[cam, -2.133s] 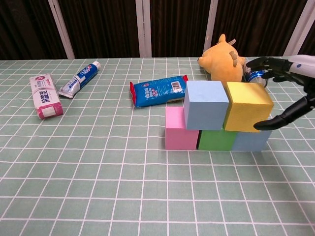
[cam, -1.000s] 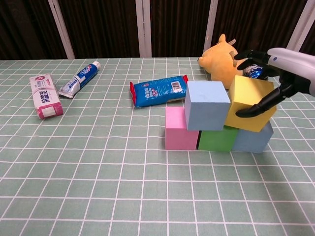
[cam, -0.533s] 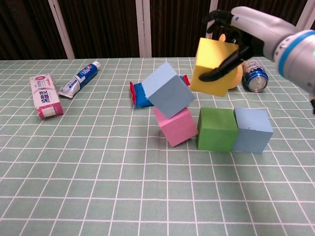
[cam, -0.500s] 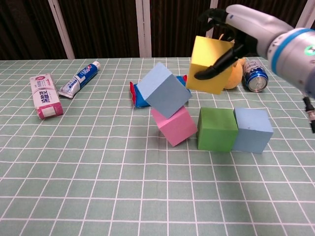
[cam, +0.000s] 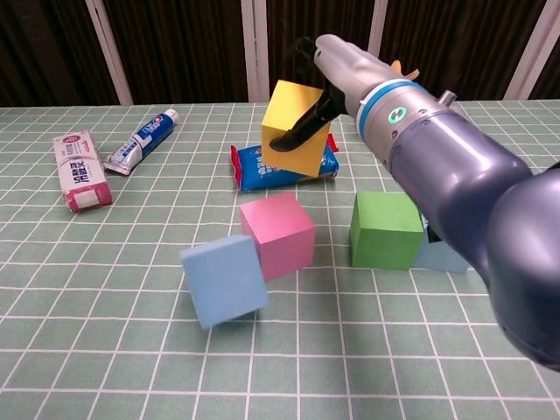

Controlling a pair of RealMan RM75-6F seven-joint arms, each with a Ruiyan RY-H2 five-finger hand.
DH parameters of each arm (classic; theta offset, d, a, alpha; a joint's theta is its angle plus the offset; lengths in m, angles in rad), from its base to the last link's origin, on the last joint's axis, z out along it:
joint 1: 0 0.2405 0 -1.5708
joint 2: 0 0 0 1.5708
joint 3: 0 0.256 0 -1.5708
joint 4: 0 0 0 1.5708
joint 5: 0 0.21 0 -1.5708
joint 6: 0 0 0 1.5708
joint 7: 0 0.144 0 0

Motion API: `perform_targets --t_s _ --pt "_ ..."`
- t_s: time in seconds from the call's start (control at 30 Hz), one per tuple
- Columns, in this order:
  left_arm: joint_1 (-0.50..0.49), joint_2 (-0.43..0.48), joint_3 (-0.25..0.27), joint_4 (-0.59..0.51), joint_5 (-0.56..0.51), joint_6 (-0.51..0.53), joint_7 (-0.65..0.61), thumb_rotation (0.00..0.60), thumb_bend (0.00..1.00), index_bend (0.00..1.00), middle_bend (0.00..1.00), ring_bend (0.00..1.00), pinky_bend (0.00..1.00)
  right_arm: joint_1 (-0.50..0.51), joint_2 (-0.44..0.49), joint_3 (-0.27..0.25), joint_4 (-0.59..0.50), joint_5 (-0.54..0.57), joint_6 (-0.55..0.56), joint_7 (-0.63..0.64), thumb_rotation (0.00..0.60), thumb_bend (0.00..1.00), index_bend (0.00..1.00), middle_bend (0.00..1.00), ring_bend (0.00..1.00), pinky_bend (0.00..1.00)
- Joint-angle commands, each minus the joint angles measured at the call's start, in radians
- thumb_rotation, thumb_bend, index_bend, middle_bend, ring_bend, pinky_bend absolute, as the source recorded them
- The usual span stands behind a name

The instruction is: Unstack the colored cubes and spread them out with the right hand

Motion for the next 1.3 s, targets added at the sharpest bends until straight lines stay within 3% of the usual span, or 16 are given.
perform_targets --t_s 0.03,0.33,0.63,0.77,0.9,1.03,1.3 --pt "-0.002 -0.003 -0.001 0.001 -0.001 0.0 0.005 0.6 0.1 0.21 0.0 0.0 0.0 0.02 -0.028 -0.006 0.06 -0.007 -0.007 0.008 0.6 0.22 0.12 0.16 0.56 0.07" --pt "-0.002 0.0 -0.008 0.003 -0.015 0.0 -0.008 0.6 0.1 0.21 0.0 0.0 0.0 0.035 -0.051 0.02 0.234 -0.013 0.015 0.007 0.6 0.22 0.13 0.16 0.56 0.07" --pt "-0.001 0.002 -0.009 0.003 -0.02 0.001 -0.01 0.6 0.1 0.22 0.0 0.0 0.0 0.007 0.011 0.017 0.317 0.002 0.0 -0.019 0.6 0.22 0.13 0.16 0.53 0.06" --pt "0.001 0.002 -0.006 0.001 -0.013 0.006 -0.007 0.6 0.1 0.22 0.0 0.0 0.0 -0.021 0.057 0.005 0.27 0.042 -0.045 -0.037 0.6 0.22 0.12 0.12 0.34 0.0" --pt "0.004 0.001 -0.004 0.0 -0.01 0.013 -0.004 0.6 0.1 0.22 0.0 0.0 0.0 -0.035 0.11 -0.016 0.207 0.095 -0.093 -0.097 0.6 0.2 0.04 0.03 0.2 0.0" --pt "0.005 0.001 -0.004 0.0 -0.01 0.015 -0.004 0.6 0.1 0.22 0.0 0.0 0.0 -0.04 0.135 -0.024 0.167 0.119 -0.107 -0.117 0.6 0.12 0.0 0.0 0.15 0.0" --pt "0.005 0.004 -0.008 0.003 -0.018 0.012 -0.016 0.6 0.1 0.22 0.0 0.0 0.0 -0.059 0.199 -0.016 0.086 0.094 -0.06 -0.104 0.6 0.11 0.0 0.0 0.14 0.0"
